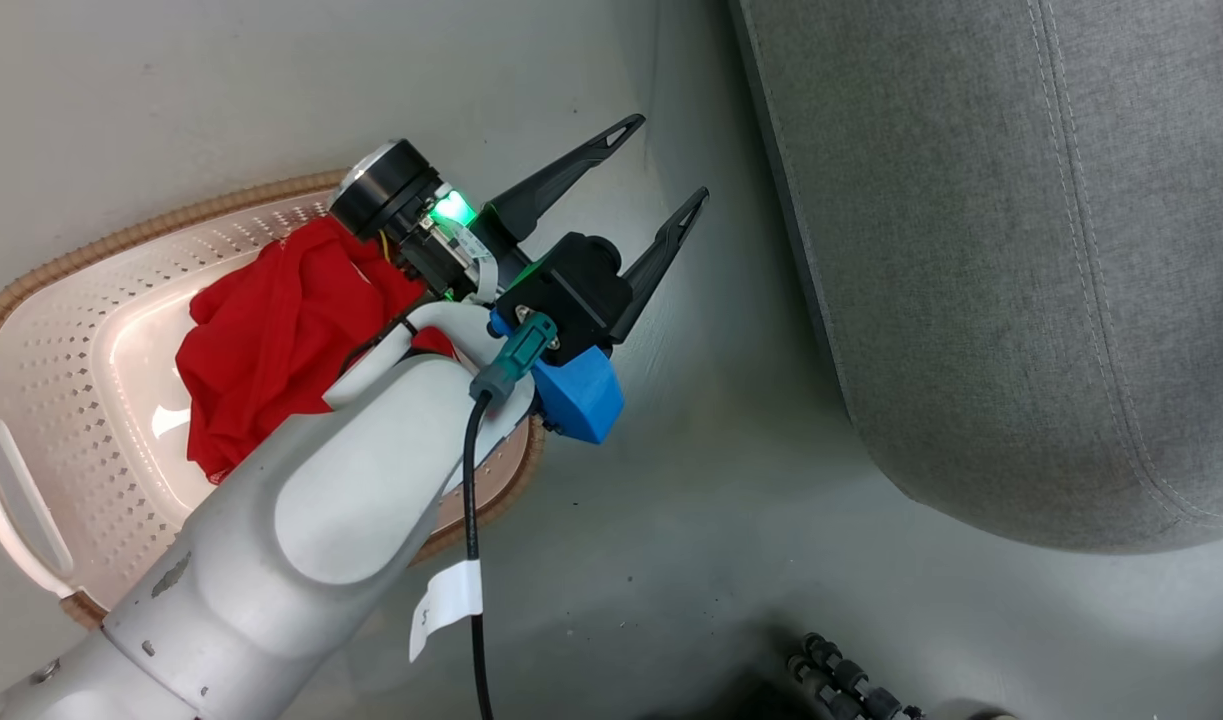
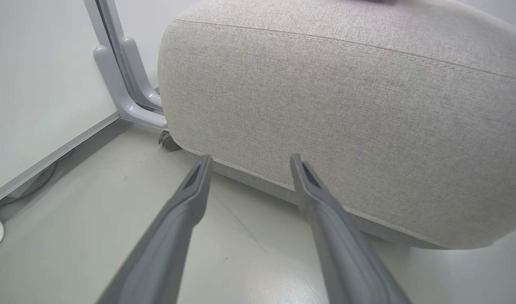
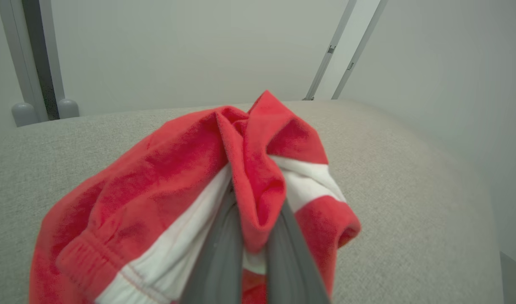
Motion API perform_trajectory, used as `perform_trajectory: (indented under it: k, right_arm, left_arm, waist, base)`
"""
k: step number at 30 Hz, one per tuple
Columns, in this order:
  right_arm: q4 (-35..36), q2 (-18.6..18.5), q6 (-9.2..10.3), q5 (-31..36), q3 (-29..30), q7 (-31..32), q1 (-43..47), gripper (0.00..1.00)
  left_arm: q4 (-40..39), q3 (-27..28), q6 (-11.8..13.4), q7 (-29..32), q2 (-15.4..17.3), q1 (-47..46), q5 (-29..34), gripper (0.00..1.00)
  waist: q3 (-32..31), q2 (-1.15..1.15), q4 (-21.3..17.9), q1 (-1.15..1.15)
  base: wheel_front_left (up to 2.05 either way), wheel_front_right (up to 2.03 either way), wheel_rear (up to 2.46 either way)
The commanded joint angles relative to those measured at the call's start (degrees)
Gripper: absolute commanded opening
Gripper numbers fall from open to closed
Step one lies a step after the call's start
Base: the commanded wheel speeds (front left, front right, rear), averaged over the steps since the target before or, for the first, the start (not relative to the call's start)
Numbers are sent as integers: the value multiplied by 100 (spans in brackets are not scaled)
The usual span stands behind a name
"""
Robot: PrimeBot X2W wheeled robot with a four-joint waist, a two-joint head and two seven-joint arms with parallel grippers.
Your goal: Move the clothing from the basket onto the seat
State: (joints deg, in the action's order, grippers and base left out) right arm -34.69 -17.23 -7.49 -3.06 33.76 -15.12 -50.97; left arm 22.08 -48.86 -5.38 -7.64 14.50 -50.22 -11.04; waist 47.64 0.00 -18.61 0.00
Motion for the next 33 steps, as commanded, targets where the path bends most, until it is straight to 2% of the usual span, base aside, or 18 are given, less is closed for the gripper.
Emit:
perform_trajectory:
  k: [1, 4, 5, 6, 7, 14, 21, 29, 33]
  right_arm:
    - [-129, 41, -1, 13, -54, -5, 95, 0]
    - [-271, 101, -1, 31, -115, -4, 138, 0]
    - [-279, 109, -1, 38, -103, -5, 172, 26]
    - [-266, 127, -1, 35, -80, -4, 207, 73]
    - [-224, 154, -1, 54, -60, -4, 246, 100]
    - [378, 283, -1, 221, 49, -5, 780, 100]
    - [1193, 401, -1, 337, -195, -4, 1600, 100]
    - [1874, 549, -1, 291, -962, -4, 2161, 100]
    - [2001, 579, -1, 331, -1509, -4, 2250, 100]
  left_arm:
    - [-37, 0, 30, -1, 34, -33, -22, 100]
    - [-32, -5, 48, -15, 42, -16, -53, 100]
    - [-21, -10, 59, -31, 36, -2, -50, 100]
    - [-6, -13, 71, -50, 28, 14, -64, 100]
    - [13, -11, 85, -73, 26, 40, -84, 100]
    - [174, -5, 136, -288, -78, 194, -202, 100]
    - [476, 92, 242, -579, -252, 455, -425, 100]
    - [603, 497, 478, -751, -342, 864, -727, 100]
    - [251, 917, 622, -759, -343, 1134, -752, 100]
  waist:
    - [-18, 0, 16, 0]
    - [-60, 0, 29, 0]
    - [-86, 0, 34, 0]
    - [-118, 0, 39, 0]
    - [-161, 0, 35, 0]
    - [-587, 0, 54, 0]
    - [-1339, 0, 129, 0]
    - [-2099, 0, 422, 0]
    - [-2390, 0, 666, 0]
  base:
    - [0, 0, 0]
    - [0, 0, 0]
    - [0, 0, 0]
    - [0, 0, 0]
    - [0, 0, 0]
    - [0, 0, 0]
    - [0, 0, 0]
    - [0, 0, 0]
    - [0, 0, 0]
